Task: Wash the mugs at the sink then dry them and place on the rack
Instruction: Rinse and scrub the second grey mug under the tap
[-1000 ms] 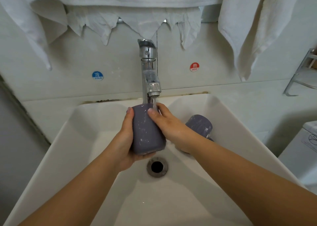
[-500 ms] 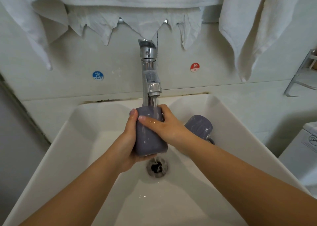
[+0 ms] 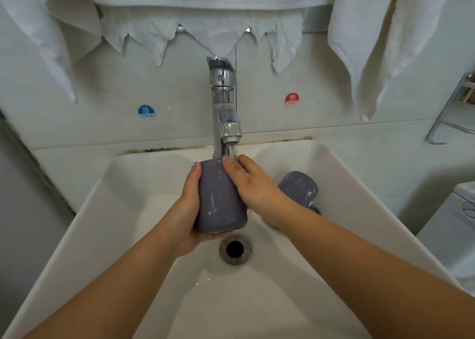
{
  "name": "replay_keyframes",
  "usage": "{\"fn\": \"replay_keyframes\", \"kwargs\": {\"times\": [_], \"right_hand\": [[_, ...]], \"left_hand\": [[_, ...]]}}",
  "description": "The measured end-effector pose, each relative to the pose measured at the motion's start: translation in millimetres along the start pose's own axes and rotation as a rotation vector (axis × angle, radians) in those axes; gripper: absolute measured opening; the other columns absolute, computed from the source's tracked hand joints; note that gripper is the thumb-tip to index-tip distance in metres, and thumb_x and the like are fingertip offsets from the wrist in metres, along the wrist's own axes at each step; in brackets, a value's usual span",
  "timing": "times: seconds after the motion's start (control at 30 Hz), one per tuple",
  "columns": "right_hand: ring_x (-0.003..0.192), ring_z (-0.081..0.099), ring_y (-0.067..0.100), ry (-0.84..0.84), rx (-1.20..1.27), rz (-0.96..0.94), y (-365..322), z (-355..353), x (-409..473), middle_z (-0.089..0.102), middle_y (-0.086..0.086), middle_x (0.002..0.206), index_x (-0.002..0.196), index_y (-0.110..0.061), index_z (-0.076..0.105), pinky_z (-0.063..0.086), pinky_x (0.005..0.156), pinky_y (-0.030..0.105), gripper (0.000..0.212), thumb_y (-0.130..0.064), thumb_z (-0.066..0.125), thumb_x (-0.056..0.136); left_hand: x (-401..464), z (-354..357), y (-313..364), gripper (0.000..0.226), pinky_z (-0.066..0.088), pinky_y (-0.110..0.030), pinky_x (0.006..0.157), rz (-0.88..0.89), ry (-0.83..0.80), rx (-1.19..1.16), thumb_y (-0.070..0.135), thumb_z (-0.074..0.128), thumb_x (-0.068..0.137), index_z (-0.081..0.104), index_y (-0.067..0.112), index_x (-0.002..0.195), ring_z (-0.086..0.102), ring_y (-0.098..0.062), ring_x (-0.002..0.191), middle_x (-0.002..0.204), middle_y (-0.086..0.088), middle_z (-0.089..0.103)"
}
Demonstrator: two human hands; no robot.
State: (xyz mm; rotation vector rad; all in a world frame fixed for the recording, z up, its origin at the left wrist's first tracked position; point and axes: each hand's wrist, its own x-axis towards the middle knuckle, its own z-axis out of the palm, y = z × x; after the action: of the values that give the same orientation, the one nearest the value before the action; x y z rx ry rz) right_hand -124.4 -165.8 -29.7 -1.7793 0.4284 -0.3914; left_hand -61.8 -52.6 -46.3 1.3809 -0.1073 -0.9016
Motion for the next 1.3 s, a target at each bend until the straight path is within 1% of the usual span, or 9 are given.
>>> {"fn": "replay_keyframes", "kwargs": {"times": [0.1, 0.17, 0.33, 0.43, 0.57, 0.7, 0.9, 1.1, 1.3], "right_hand": [[0.095, 0.062, 0.008, -0.107, 0.042, -0.004, 3.4, -3.1, -6.6, 0.062, -0.004, 0.11, 0.118, -0.023, 0.047, 0.052, 0.076, 0.02, 0.04, -0.043, 0.063, 0.087], [0.091, 0.063, 0.007, -0.055, 0.025, -0.002, 4.0, -0.9, -6.5, 0.062, -0.005, 0.104, 0.113, -0.023, 0.048, 0.052, 0.072, 0.02, 0.044, -0.043, 0.07, 0.081], [0.09, 0.063, 0.017, 0.024, -0.012, 0.036, 0.5, 1.6, 2.2, 0.063, 0.002, 0.099, 0.105, -0.015, 0.052, 0.052, 0.079, 0.032, 0.041, -0.053, 0.05, 0.091], [0.094, 0.064, 0.014, -0.043, 0.072, 0.057, 2.8, -3.5, 0.1, 0.063, 0.001, 0.108, 0.115, -0.016, 0.049, 0.055, 0.078, 0.029, 0.041, -0.046, 0.06, 0.089], [0.082, 0.063, 0.01, 0.09, 0.123, 0.024, 2.0, -12.5, 5.5, 0.064, 0.002, 0.096, 0.103, -0.012, 0.052, 0.053, 0.069, 0.024, 0.038, -0.047, 0.06, 0.088], [0.08, 0.062, 0.008, 0.143, 0.091, 0.02, 4.2, -20.6, 6.6, 0.063, 0.0, 0.094, 0.1, -0.015, 0.049, 0.049, 0.062, 0.02, 0.034, -0.047, 0.055, 0.091], [0.086, 0.064, 0.016, 0.187, 0.076, 0.004, 12.8, -18.9, 9.7, 0.063, 0.002, 0.091, 0.089, -0.018, 0.047, 0.055, 0.073, 0.03, 0.031, -0.048, 0.056, 0.09], [0.088, 0.063, 0.015, 0.214, 0.089, 0.06, 12.1, -20.4, 11.2, 0.064, 0.001, 0.095, 0.102, -0.014, 0.051, 0.053, 0.08, 0.033, 0.039, -0.052, 0.049, 0.092], [0.09, 0.064, 0.018, 0.247, 0.099, 0.05, 11.3, -11.0, 13.7, 0.065, 0.007, 0.098, 0.092, -0.016, 0.049, 0.053, 0.084, 0.035, 0.035, -0.051, 0.05, 0.092]], "left_hand": [[-0.5, -0.3, 0.5, 0.062, 0.058, -0.05, 0.077, -0.003, -0.007, -0.001, 0.076, 0.037, 0.084, 0.065, 0.025, 0.105, 0.073, -0.03, 0.088, 0.091, -0.008, 0.076], [-1.0, 1.9, -0.9, 0.061, 0.059, -0.049, 0.075, 0.007, -0.015, 0.022, 0.076, 0.039, 0.082, 0.065, 0.026, 0.106, 0.073, -0.03, 0.088, 0.091, -0.007, 0.076], [-1.5, 1.2, -0.7, 0.063, 0.058, -0.051, 0.076, 0.034, -0.029, 0.035, 0.076, 0.039, 0.081, 0.064, 0.025, 0.109, 0.072, -0.032, 0.089, 0.096, -0.009, 0.075], [-2.4, 2.7, -0.7, 0.06, 0.058, -0.052, 0.079, 0.08, -0.048, 0.057, 0.074, 0.039, 0.082, 0.061, 0.028, 0.115, 0.072, -0.03, 0.092, 0.102, -0.008, 0.074], [-5.2, 5.5, -2.7, 0.076, 0.06, -0.038, 0.074, 0.241, -0.169, 0.262, 0.066, 0.054, 0.07, 0.04, 0.033, 0.137, 0.07, -0.019, 0.097, 0.119, 0.003, 0.066], [-5.4, 7.0, -5.6, 0.082, 0.058, -0.024, 0.068, 0.395, -0.182, 0.443, 0.05, 0.069, 0.068, 0.026, 0.044, 0.137, 0.065, -0.01, 0.1, 0.121, 0.019, 0.052], [-2.8, 23.7, -9.7, 0.033, 0.057, -0.027, 0.067, 0.433, -0.067, 0.364, 0.053, 0.042, 0.094, 0.035, 0.046, 0.125, 0.065, -0.005, 0.092, 0.111, 0.019, 0.06], [-2.5, 11.7, -6.5, 0.071, 0.056, -0.024, 0.074, 0.405, -0.246, 0.473, 0.052, 0.06, 0.079, 0.021, 0.054, 0.138, 0.063, -0.005, 0.105, 0.125, 0.028, 0.051], [-0.1, 14.1, -7.8, 0.058, 0.057, -0.029, 0.067, 0.443, -0.063, 0.494, 0.043, 0.065, 0.086, 0.037, 0.039, 0.136, 0.066, -0.011, 0.097, 0.122, 0.013, 0.059]]}}
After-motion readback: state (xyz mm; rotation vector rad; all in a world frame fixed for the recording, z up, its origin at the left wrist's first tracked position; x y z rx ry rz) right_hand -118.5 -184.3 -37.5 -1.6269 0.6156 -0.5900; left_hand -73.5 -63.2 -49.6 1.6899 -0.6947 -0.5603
